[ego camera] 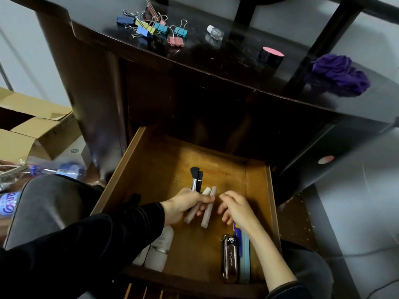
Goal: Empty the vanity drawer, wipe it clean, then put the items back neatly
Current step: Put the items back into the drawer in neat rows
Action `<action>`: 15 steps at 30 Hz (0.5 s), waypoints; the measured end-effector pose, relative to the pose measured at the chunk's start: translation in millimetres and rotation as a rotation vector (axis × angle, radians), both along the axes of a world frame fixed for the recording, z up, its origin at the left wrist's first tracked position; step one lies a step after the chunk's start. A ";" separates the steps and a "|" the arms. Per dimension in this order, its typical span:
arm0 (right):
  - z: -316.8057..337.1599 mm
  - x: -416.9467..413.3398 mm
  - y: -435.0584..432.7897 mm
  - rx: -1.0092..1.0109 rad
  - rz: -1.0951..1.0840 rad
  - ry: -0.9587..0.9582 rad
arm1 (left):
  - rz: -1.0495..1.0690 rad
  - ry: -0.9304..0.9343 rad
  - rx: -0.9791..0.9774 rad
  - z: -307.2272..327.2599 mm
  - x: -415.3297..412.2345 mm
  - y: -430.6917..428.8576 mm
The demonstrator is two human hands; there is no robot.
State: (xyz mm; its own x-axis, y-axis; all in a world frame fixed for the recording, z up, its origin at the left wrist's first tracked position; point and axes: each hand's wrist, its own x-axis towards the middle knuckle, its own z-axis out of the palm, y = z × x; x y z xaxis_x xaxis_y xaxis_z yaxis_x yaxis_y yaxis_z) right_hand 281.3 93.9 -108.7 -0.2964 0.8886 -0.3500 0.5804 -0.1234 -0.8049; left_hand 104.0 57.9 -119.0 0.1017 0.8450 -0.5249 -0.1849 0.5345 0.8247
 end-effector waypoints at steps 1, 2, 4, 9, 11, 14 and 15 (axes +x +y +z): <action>1.6 1.0 1.4 0.030 -0.048 0.046 | -0.025 0.001 -0.006 -0.1 0.4 -0.6; 3.3 1.3 1.7 0.057 -0.072 0.091 | -0.058 0.001 -0.007 -0.1 1.1 -1.3; 6.3 0.7 0.4 0.074 -0.052 0.154 | -0.126 0.004 0.007 0.8 3.0 -3.6; 8.3 2.9 -0.7 0.094 0.004 0.166 | -0.136 0.004 0.031 2.1 6.0 -6.2; 6.2 6.5 0.4 0.130 -0.042 0.157 | -0.069 0.038 0.004 1.9 5.8 -4.3; -2.3 10.9 2.0 0.166 -0.054 0.020 | 0.029 0.055 -0.062 0.7 3.3 0.0; -5.9 11.0 2.6 0.154 -0.028 -0.032 | 0.044 0.058 -0.079 0.5 2.6 0.8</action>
State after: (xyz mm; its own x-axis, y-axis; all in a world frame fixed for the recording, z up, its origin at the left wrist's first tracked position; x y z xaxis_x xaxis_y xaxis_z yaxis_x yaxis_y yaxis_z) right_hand 292.3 96.5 -114.6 -0.2616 0.9403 -0.2178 0.6044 -0.0164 -0.7965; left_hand 106.6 58.6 -118.5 0.0325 0.8037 -0.5941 -0.1630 0.5907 0.7902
